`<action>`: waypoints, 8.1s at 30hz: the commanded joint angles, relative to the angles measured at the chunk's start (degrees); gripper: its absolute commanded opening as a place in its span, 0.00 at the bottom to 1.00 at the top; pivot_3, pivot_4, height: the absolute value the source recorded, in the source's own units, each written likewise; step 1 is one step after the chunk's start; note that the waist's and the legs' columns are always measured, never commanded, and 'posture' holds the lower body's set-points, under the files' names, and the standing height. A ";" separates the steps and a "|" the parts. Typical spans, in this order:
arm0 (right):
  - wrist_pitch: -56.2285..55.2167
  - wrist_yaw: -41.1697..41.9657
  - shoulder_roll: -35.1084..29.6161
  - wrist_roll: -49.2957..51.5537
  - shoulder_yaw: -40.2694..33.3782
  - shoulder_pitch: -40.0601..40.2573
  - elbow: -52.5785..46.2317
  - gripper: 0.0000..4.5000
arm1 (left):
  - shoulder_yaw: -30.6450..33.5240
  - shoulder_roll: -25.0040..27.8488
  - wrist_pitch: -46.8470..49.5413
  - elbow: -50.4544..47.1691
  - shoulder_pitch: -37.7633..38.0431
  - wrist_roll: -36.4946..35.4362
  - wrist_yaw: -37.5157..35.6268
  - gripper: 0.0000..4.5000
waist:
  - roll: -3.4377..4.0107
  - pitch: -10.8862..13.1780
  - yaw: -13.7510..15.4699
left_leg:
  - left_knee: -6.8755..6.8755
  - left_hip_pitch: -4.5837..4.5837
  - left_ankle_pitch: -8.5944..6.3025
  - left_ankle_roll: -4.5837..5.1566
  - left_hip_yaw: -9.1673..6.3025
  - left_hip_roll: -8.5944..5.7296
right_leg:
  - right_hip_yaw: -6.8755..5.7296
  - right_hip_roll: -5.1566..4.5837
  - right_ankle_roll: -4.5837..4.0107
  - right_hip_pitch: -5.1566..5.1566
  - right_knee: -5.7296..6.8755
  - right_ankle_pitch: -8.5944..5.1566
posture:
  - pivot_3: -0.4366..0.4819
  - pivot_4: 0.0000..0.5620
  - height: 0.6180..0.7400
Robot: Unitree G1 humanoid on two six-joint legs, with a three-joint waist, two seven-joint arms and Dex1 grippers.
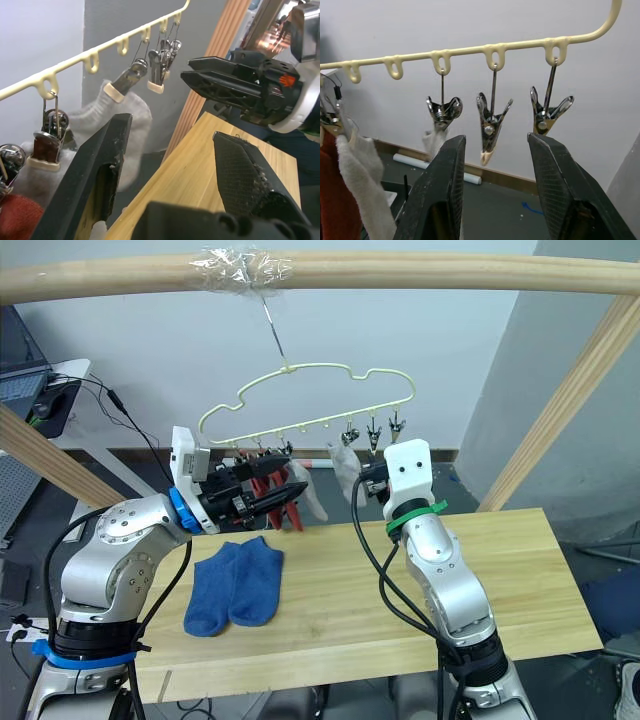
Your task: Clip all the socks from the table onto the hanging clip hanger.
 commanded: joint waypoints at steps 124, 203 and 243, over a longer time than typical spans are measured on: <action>-8.17 0.84 14.06 -2.80 -6.62 -14.96 19.54 0.41 | -0.10 -0.60 -1.93 -3.90 0.27 -2.62 0.91 0.66 | 0.01 0.00 -0.02 | 0.03 0.05 0.08 -0.11 0.10 0.01 | 0.01 0.01 -0.01 -0.12 0.39 0.00 | 0.60 0.40 1.00; 11.77 19.06 -7.34 10.66 -12.48 -11.03 9.77 0.00 | -20.46 1.77 -58.04 44.64 4.36 33.48 -15.47 0.04 | -0.19 -1.45 0.26 | 0.08 0.19 0.19 0.30 -0.19 -0.18 | -0.18 -0.19 -0.11 0.10 0.42 0.26 | 0.53 0.41 1.00; 12.62 17.94 -8.89 10.49 -12.85 -9.67 8.80 0.00 | -25.72 -3.92 -38.97 53.83 0.60 41.35 -7.18 0.54 | 0.07 -1.49 0.28 | -0.07 1.06 0.31 0.54 -0.44 -0.50 | -0.27 -0.33 0.08 1.18 -0.10 0.31 | 0.49 0.40 1.00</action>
